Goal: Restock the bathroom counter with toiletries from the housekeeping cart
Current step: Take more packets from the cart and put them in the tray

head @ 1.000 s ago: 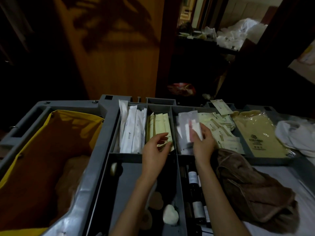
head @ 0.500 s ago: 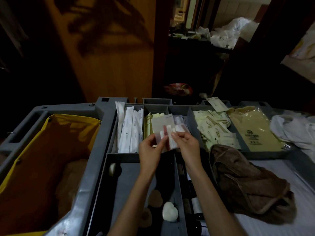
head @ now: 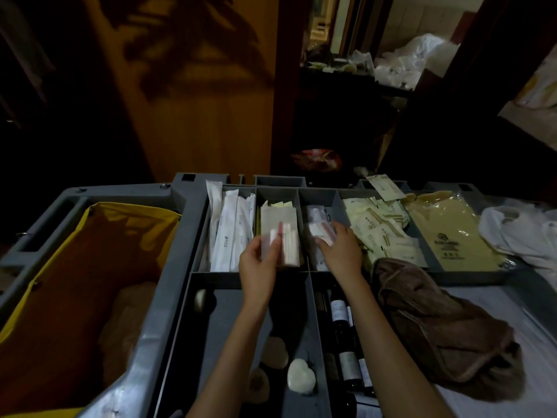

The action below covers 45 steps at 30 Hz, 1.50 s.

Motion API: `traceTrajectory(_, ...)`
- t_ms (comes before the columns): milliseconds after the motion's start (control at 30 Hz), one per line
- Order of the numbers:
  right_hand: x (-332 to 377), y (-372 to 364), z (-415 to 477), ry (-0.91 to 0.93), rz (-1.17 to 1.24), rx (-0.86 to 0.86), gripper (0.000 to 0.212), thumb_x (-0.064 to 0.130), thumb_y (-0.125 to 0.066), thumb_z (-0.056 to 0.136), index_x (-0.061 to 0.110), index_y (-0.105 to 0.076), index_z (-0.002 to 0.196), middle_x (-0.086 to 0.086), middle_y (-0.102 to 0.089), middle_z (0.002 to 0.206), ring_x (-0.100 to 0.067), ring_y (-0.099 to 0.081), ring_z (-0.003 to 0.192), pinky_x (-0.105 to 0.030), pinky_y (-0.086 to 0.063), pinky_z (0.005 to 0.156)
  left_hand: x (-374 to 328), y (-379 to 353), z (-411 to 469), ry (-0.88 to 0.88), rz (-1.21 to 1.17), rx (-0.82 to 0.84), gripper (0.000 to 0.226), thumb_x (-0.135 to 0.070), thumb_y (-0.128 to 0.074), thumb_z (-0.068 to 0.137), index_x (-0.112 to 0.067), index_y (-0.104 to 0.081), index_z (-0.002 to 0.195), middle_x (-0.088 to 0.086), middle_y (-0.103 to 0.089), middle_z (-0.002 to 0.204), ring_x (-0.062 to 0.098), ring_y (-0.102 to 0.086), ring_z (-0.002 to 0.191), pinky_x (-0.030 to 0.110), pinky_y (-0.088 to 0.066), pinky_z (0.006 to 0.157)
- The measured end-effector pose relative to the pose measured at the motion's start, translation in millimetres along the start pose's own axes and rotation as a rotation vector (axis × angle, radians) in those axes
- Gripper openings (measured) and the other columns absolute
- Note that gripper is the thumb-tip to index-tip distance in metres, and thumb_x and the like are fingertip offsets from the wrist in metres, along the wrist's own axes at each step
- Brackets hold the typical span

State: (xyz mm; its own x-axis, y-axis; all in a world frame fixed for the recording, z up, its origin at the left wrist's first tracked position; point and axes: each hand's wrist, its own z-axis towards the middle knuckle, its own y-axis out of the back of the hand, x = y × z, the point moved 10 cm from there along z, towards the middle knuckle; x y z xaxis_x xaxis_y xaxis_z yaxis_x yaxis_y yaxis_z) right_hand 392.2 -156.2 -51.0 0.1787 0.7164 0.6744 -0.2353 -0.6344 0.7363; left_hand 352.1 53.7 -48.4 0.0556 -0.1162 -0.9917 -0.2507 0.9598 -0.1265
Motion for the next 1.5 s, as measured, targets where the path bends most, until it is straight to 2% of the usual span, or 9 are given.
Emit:
traceTrajectory(200, -4.3, -15.3, 8.6, -0.064, -0.112, 0.056, 0.064, 0.024, -0.062, 0.093, 0.012, -0.029, 0.147, -0.019, -0.041, 0.142, -0.034, -0.044, 0.128, -0.037, -0.042, 0.094, 6.0, 1.6, 2.2, 0.025, 0.024, -0.007, 0.013, -0.022, -0.060, 0.094, -0.011, -0.068, 0.096, 0.001, -0.072, 0.088, 0.011, -0.069, 0.081, 0.027, -0.057, 0.068)
traceTrajectory(500, -1.3, 3.4, 2.7, -0.049, -0.135, -0.146, 0.052, 0.016, -0.066, 0.088, 0.023, -0.050, 0.137, -0.011, -0.058, 0.129, -0.033, -0.058, 0.111, -0.037, -0.049, 0.080, 14.9, 0.5, 3.5, 0.097, -0.016, 0.009, 0.011, -0.019, -0.057, 0.095, -0.014, -0.065, 0.101, 0.001, -0.071, 0.094, 0.012, -0.070, 0.083, 0.032, -0.059, 0.069)
traceTrajectory(600, -0.6, 9.3, -1.0, -0.046, -0.094, -0.215, 0.049, 0.014, -0.067, 0.087, 0.023, -0.054, 0.133, -0.010, -0.064, 0.122, -0.033, -0.062, 0.104, -0.037, -0.050, 0.076, 15.9, -1.1, 2.5, 0.123, -0.035, 0.027, 0.010, -0.023, -0.058, 0.094, -0.018, -0.065, 0.101, 0.002, -0.071, 0.097, 0.018, -0.070, 0.089, 0.040, -0.060, 0.075)
traceTrajectory(733, -2.6, 25.4, -9.8, -0.020, 0.102, -0.310, 0.046, 0.013, -0.072, 0.084, 0.016, -0.058, 0.127, -0.010, -0.068, 0.111, -0.029, -0.064, 0.096, -0.029, -0.045, 0.068, 14.6, -1.6, 2.6, 0.133, -0.040, 0.024, 0.011, -0.023, -0.059, 0.094, -0.018, -0.065, 0.101, 0.004, -0.071, 0.099, 0.021, -0.070, 0.090, 0.048, -0.058, 0.080)
traceTrajectory(900, -10.5, 44.6, -15.3, -0.051, 0.606, -0.311, 0.037, 0.008, -0.074, 0.081, 0.010, -0.060, 0.116, -0.005, -0.067, 0.104, -0.015, -0.065, 0.088, -0.013, -0.050, 0.066, 14.9, -2.6, 2.3, 0.123, -0.053, 0.033, 0.012, -0.025, -0.060, 0.094, -0.017, -0.065, 0.101, 0.003, -0.071, 0.098, 0.019, -0.070, 0.089, 0.046, -0.059, 0.078)
traceTrajectory(1000, -11.7, 50.7, -19.0, -0.105, 0.842, -0.263, 0.020, 0.010, -0.074, 0.082, 0.014, -0.064, 0.099, -0.004, -0.070, 0.098, -0.014, -0.066, 0.084, -0.018, -0.053, 0.068, 12.9, -4.1, 1.0, 0.113, -0.060, 0.044, 0.007, -0.022, -0.058, 0.095, -0.020, -0.064, 0.097, 0.004, -0.070, 0.098, 0.019, -0.070, 0.087, 0.042, -0.060, 0.072)
traceTrajectory(1167, -17.7, 57.8, -32.2, -0.183, 0.968, -0.197, 0.012, 0.013, -0.074, 0.082, 0.020, -0.067, 0.089, 0.001, -0.071, 0.090, -0.015, -0.067, 0.086, -0.029, -0.055, 0.079, 9.7, -20.8, -9.0, 0.117, -0.098, 0.128, 0.011, -0.021, -0.056, 0.095, -0.018, -0.064, 0.101, 0.003, -0.070, 0.097, 0.018, -0.070, 0.086, 0.031, -0.060, 0.066)
traceTrajectory(1333, -24.9, 51.5, -50.1, -0.234, 1.001, -0.126, 0.010, 0.010, -0.072, 0.083, 0.015, -0.067, 0.090, -0.010, -0.073, 0.096, -0.026, -0.068, 0.090, -0.038, -0.056, 0.083, 7.4, -43.0, -21.8, 0.104, -0.080, 0.211, 0.016, -0.018, -0.057, 0.095, -0.016, -0.064, 0.109, 0.008, -0.070, 0.105, 0.021, -0.070, 0.093, 0.038, -0.060, 0.073)
traceTrajectory(1500, -31.1, 53.7, -69.4, -0.284, 1.026, -0.129, 0.009, 0.009, -0.070, 0.085, 0.014, -0.067, 0.090, -0.008, -0.072, 0.093, -0.020, -0.068, 0.083, -0.036, -0.056, 0.079, 6.5, -61.9, -47.6, 0.128, -0.083, 0.331, 0.021, -0.010, -0.059, 0.093, -0.012, -0.063, 0.113, 0.010, -0.070, 0.107, 0.021, -0.070, 0.092, 0.029, -0.058, 0.068)
